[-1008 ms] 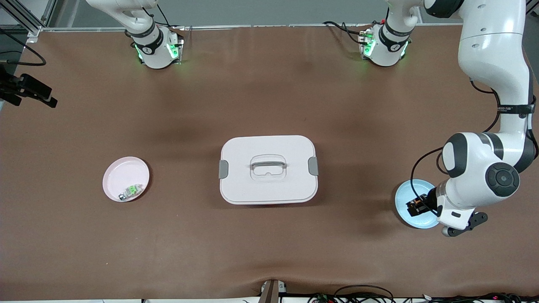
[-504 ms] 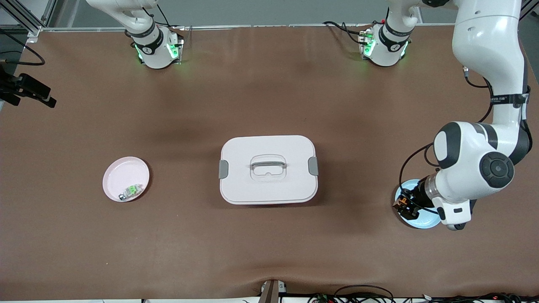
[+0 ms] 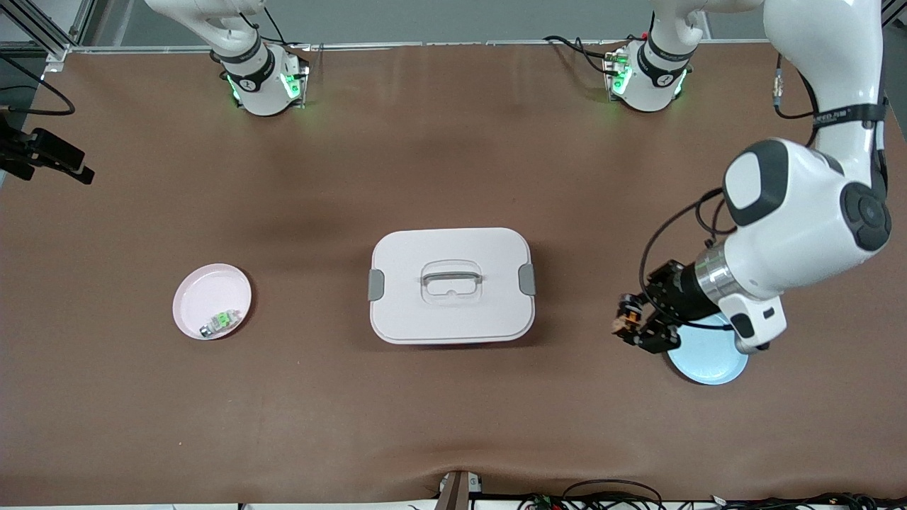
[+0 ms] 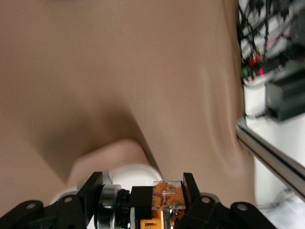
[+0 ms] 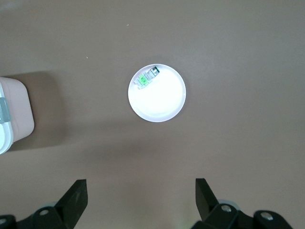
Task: Transfer orange switch to right arm and place
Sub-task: 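Lift the switch with the left gripper and carry it toward the box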
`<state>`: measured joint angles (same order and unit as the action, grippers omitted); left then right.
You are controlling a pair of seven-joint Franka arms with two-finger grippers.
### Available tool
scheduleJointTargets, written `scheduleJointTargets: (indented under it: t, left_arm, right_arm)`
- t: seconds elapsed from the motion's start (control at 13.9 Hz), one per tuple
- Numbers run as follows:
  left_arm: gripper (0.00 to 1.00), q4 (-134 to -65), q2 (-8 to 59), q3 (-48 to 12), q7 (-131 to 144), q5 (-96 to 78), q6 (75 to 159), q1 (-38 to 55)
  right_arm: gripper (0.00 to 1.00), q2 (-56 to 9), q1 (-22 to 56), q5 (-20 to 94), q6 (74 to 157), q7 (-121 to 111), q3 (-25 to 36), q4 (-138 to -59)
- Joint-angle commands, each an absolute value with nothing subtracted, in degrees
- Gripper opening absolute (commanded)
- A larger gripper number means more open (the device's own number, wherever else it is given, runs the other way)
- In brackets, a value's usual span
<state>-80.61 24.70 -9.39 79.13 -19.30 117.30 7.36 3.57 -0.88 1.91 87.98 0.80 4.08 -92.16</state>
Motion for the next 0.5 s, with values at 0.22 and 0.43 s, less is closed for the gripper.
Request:
scheduleJointTargets:
  t: [0.22, 0.43]
  left_arm:
    - [0.24, -81.12, 21.01, -17.12, 92.6, -28.12, 116.54, 6.94]
    - [0.24, -79.1, 21.09, -21.43, 101.83, -28.12, 117.16, 7.38]
  right_arm:
    - [1.0, -1.65, -1.06, 1.93, 88.42, 0.7, 3.87, -90.62]
    - [1.0, -4.66, -1.5, 2.72, 88.24, 0.62, 3.87, -89.74]
